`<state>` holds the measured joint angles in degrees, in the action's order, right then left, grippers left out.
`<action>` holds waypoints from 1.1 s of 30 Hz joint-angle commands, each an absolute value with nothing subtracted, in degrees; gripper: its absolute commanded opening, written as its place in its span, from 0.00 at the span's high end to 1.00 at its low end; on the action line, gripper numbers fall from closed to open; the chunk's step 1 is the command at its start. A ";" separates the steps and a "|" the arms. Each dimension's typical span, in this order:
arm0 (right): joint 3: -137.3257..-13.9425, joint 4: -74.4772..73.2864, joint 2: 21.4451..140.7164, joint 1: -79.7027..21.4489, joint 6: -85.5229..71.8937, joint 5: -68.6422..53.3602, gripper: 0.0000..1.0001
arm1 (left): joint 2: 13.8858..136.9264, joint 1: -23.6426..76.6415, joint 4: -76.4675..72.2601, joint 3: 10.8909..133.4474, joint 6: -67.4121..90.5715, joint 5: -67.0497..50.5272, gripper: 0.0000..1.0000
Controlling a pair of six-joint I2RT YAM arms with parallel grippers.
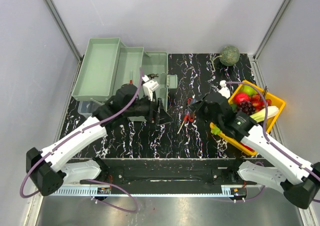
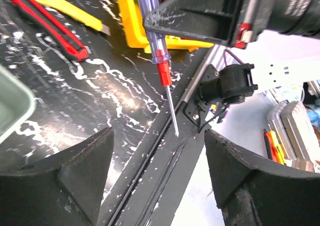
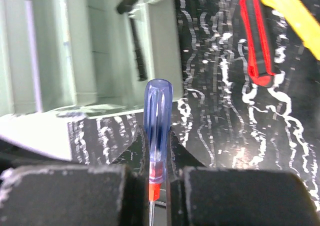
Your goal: Pack the tool kit
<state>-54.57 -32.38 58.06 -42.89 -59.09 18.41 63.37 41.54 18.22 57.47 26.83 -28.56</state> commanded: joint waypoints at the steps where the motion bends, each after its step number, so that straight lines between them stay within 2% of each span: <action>1: -54.14 -23.92 55.37 -42.63 -53.01 12.23 1.00 | 66.87 45.96 10.20 59.84 29.35 -30.24 0.23; 9: -52.39 -17.14 54.67 -42.71 -52.64 3.70 1.00 | 72.68 50.01 6.16 62.84 33.74 -24.26 0.24; 11: -52.12 -15.83 54.49 -42.63 -52.91 2.73 1.00 | 74.08 50.36 5.98 63.37 34.19 -23.56 0.28; 17: -52.03 -15.21 53.97 -42.63 -53.79 1.23 1.00 | 76.46 50.54 8.17 64.07 34.63 -20.40 0.56; 20: -51.59 -15.21 53.35 -42.63 -53.96 1.23 1.00 | 76.46 50.54 9.40 64.51 34.45 -18.29 0.87; 21: -51.42 -15.47 53.35 -42.63 -54.14 1.40 0.98 | 76.29 50.62 9.75 64.77 34.28 -17.93 1.00; 23: -51.33 -15.82 53.35 -42.63 -53.45 1.50 0.70 | 76.20 50.54 10.54 65.21 33.67 -17.40 1.00; 25: -52.11 -16.95 53.61 -42.71 -51.60 0.88 0.32 | 75.94 50.62 11.86 65.83 31.83 -16.88 1.00; 28: -52.12 -18.89 52.83 -42.71 -49.93 2.54 0.02 | 75.32 50.54 16.24 67.23 28.22 -11.97 1.00; 33: -50.10 -21.00 47.65 -42.71 -48.95 7.46 0.01 | 73.39 48.70 24.33 69.61 24.26 -2.82 1.00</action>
